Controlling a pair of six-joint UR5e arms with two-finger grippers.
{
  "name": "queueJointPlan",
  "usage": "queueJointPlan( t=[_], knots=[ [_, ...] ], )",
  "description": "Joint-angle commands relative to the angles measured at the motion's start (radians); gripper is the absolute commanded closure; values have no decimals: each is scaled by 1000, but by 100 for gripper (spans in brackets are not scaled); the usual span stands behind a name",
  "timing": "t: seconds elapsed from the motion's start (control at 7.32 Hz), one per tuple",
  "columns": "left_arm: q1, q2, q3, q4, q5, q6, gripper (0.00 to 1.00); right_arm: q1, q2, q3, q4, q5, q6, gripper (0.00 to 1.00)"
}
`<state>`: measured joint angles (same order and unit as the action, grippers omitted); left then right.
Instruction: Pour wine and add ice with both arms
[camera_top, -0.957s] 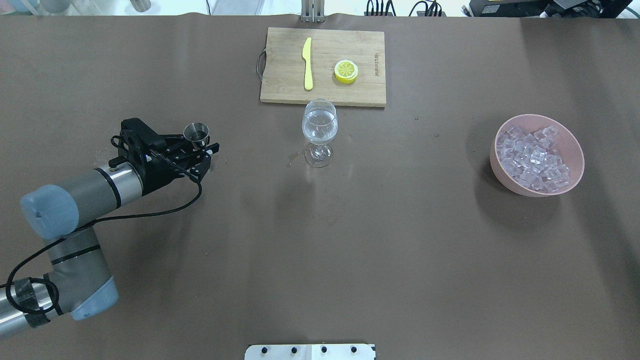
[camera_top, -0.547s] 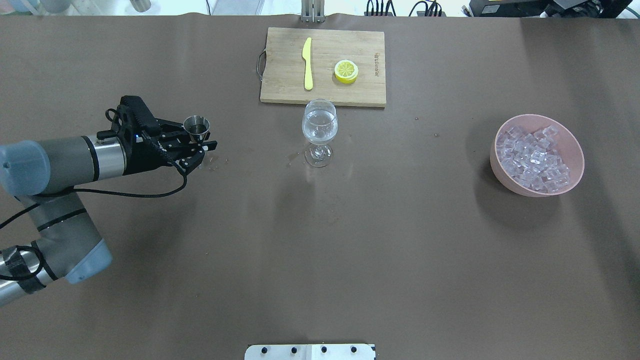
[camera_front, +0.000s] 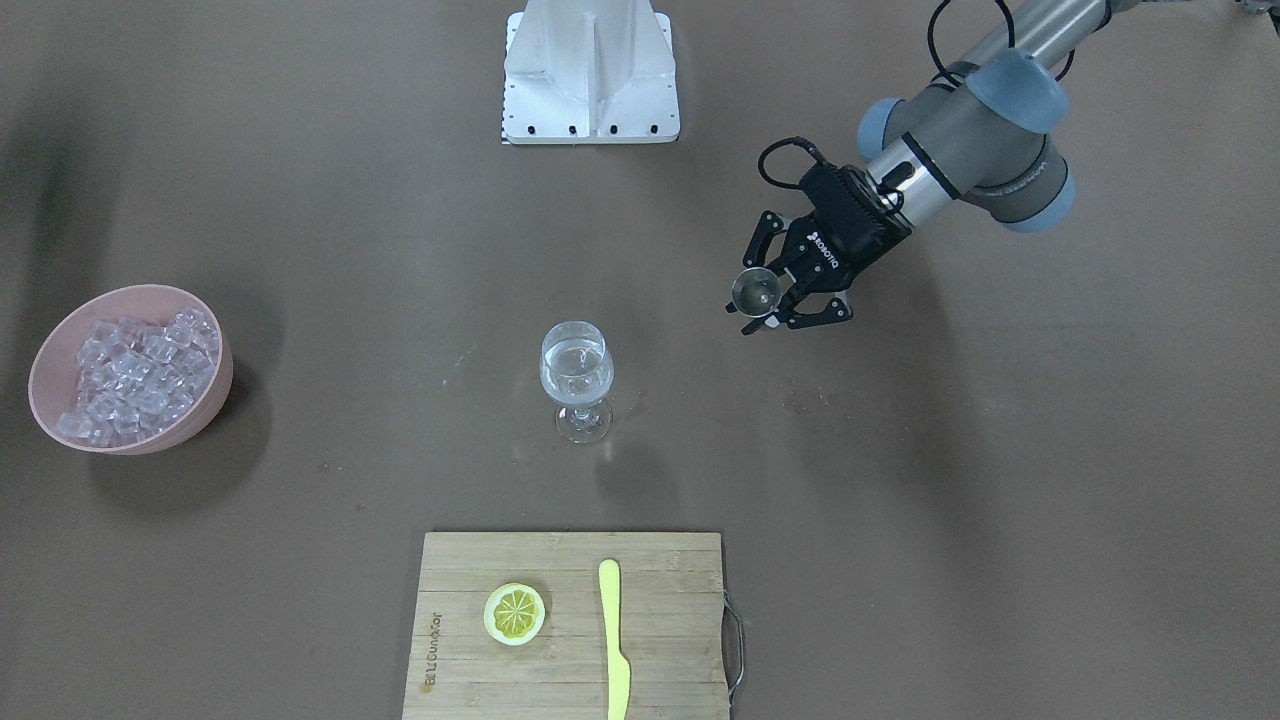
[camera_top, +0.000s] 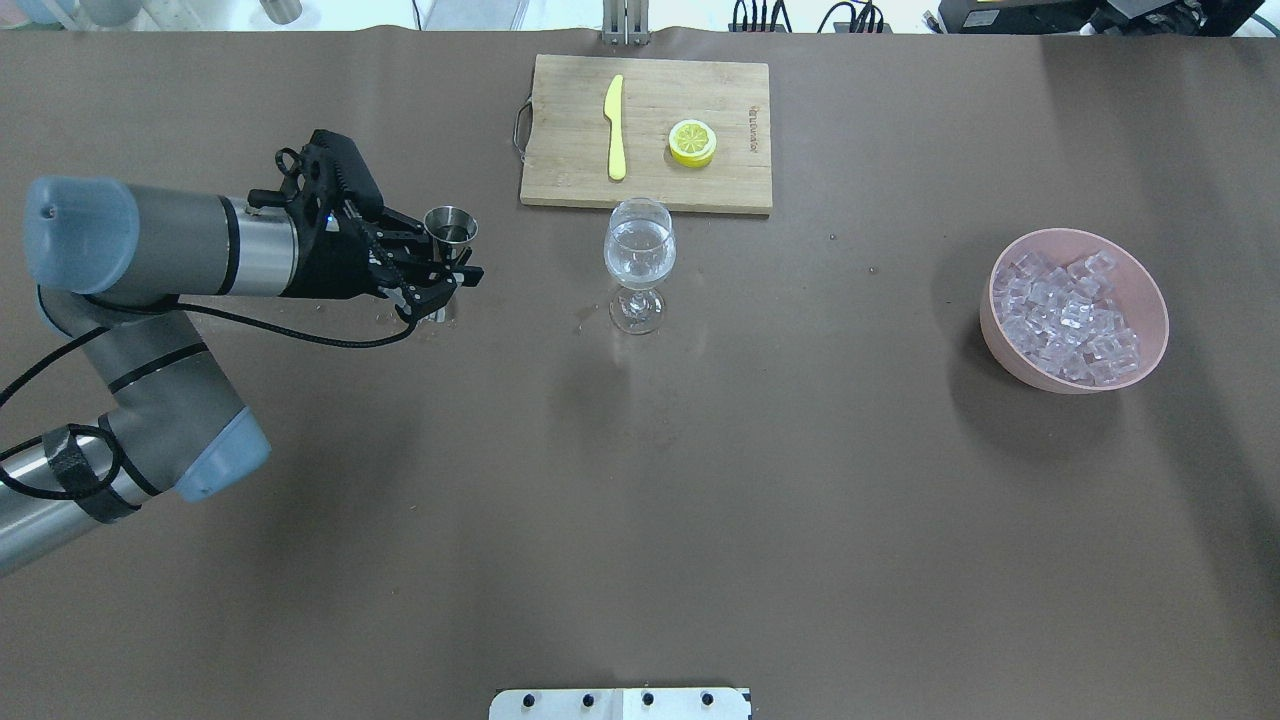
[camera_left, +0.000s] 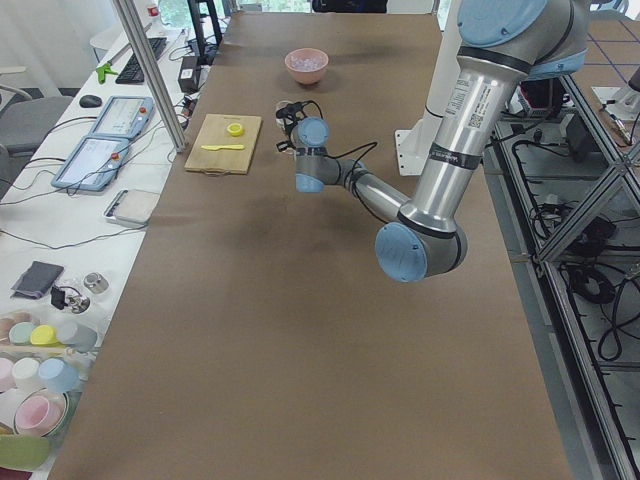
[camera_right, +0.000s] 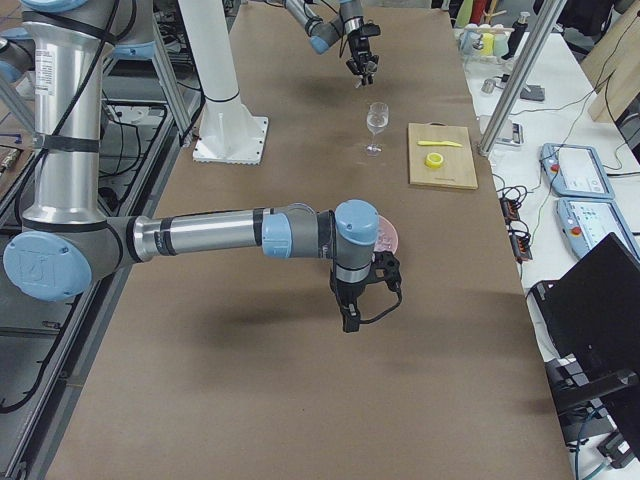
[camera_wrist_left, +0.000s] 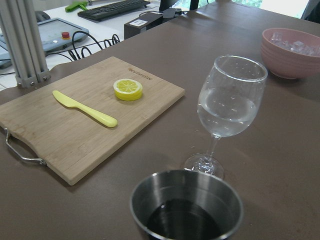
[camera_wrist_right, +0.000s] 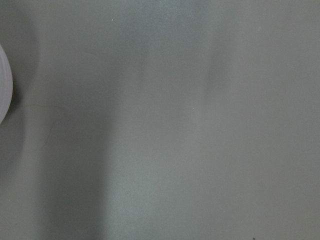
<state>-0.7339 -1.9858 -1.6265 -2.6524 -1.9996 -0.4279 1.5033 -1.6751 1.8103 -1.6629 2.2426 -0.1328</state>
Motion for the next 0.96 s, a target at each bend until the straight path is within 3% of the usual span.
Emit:
queueJointPlan(
  t=[0.0,0.27,0.82],
  knots=[
    [11,-82,-24,165,-13,11,100,0,-2,0,0,0,-1,0],
    [27,-138,-32,296,-7,117,100,0,-8,0,0,0,-1,0],
    [68,-243,-33,486,2,153,100,2,-8,0,0,0,-1,0]
  ],
)
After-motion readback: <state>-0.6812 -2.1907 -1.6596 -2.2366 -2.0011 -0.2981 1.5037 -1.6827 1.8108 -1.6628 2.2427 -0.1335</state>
